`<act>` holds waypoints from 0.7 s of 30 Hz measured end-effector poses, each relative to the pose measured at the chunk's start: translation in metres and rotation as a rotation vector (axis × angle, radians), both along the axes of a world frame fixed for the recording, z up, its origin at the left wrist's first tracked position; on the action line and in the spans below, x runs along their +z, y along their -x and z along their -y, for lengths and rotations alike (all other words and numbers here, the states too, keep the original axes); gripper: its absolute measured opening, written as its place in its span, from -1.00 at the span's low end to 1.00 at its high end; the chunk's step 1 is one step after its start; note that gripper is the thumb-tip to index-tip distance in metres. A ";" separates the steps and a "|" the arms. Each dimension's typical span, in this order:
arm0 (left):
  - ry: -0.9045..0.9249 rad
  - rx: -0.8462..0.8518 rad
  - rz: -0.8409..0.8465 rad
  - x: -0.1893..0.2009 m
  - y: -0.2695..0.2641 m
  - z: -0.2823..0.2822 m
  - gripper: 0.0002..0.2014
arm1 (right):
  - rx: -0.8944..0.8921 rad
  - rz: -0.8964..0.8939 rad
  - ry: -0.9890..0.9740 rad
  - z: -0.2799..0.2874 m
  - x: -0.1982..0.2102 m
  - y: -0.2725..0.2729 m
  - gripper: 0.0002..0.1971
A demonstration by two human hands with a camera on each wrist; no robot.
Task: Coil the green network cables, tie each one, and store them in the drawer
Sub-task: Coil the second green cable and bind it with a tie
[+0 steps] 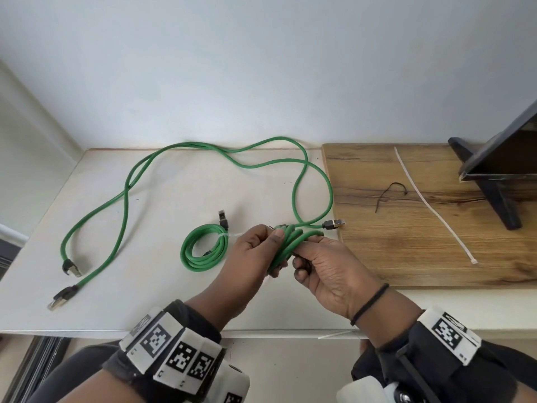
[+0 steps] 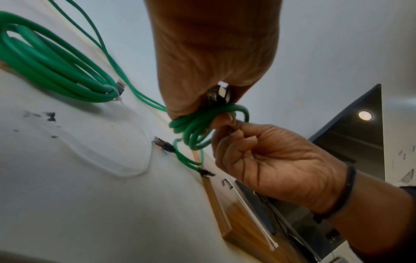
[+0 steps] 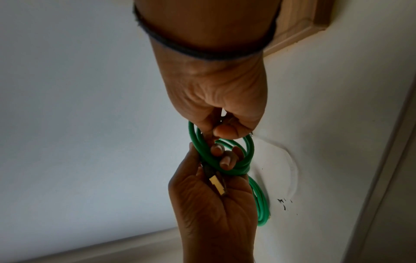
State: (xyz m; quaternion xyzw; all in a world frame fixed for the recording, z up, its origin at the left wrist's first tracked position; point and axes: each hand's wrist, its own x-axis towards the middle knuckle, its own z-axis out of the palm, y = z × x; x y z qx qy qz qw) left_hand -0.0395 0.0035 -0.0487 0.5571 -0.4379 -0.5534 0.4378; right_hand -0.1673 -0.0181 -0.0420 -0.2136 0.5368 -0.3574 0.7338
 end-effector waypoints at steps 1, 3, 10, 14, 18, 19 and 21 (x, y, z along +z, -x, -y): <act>-0.028 -0.005 -0.017 -0.001 0.001 0.000 -0.75 | 0.005 0.003 0.001 0.000 -0.001 0.000 -0.82; -0.056 -0.006 -0.033 -0.002 0.006 -0.001 -0.75 | 0.008 0.013 0.003 0.000 -0.002 0.000 -0.79; -0.090 0.034 -0.078 -0.008 0.011 0.000 -0.60 | 0.036 0.048 0.030 -0.001 -0.002 -0.001 -0.69; -0.088 -0.007 -0.096 -0.005 0.010 0.001 -0.65 | 0.048 0.044 0.033 -0.002 -0.002 -0.001 -0.68; -0.111 -0.041 -0.151 -0.001 0.009 -0.001 -0.61 | 0.056 0.070 0.039 -0.002 0.000 0.000 -0.66; -0.128 -0.036 -0.164 0.000 0.009 -0.001 -0.61 | 0.059 0.076 0.038 -0.002 0.000 -0.001 -0.64; -0.159 -0.024 -0.182 0.001 0.010 -0.001 -0.61 | 0.062 0.086 0.035 -0.002 -0.001 -0.001 -0.61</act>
